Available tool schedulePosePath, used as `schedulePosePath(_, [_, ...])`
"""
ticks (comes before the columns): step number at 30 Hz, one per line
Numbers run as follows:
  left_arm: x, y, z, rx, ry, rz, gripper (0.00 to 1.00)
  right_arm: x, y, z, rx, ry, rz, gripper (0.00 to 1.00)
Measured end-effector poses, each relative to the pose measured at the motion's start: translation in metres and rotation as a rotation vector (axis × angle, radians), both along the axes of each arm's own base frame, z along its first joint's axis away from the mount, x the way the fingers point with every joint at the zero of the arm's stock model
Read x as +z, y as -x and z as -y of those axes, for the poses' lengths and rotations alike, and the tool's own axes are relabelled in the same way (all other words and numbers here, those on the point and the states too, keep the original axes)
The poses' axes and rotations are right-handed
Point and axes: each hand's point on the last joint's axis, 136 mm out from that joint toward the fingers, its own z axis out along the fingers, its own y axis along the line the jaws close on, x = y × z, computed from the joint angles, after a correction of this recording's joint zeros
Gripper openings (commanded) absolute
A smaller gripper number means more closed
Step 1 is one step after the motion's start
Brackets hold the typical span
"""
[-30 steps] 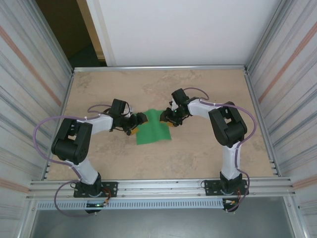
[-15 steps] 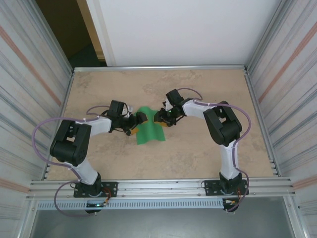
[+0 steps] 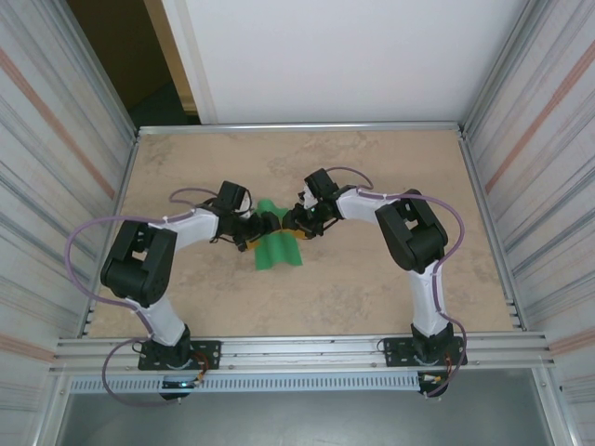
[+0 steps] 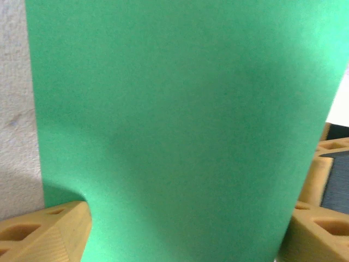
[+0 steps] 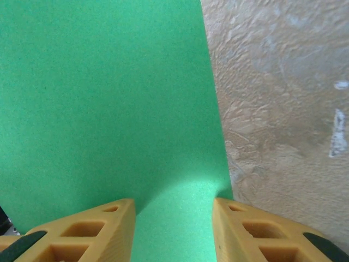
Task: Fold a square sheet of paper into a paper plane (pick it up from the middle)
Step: First fold the square sheet of paper in half at the center of the table.
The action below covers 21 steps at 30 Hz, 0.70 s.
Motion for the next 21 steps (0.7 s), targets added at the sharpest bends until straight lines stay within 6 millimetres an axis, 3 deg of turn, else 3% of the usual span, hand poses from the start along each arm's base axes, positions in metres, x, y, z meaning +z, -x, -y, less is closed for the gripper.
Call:
schedulePosePath(14, [-0.012,0.007,-0.013,-0.007,-0.118,-0.033,0.37,0.001,-0.004,0.002,-0.048,-0.038,0.008,0.44])
schedulePosePath(18, [-0.012,0.009,-0.015,-0.019,-0.127,-0.032,0.27,0.006,-0.003,0.026,-0.11,-0.027,0.031,0.46])
schedulePosePath(21, [-0.003,0.006,-0.015,-0.022,-0.106,-0.008,0.23,0.021,-0.013,0.048,-0.173,-0.031,0.077,0.48])
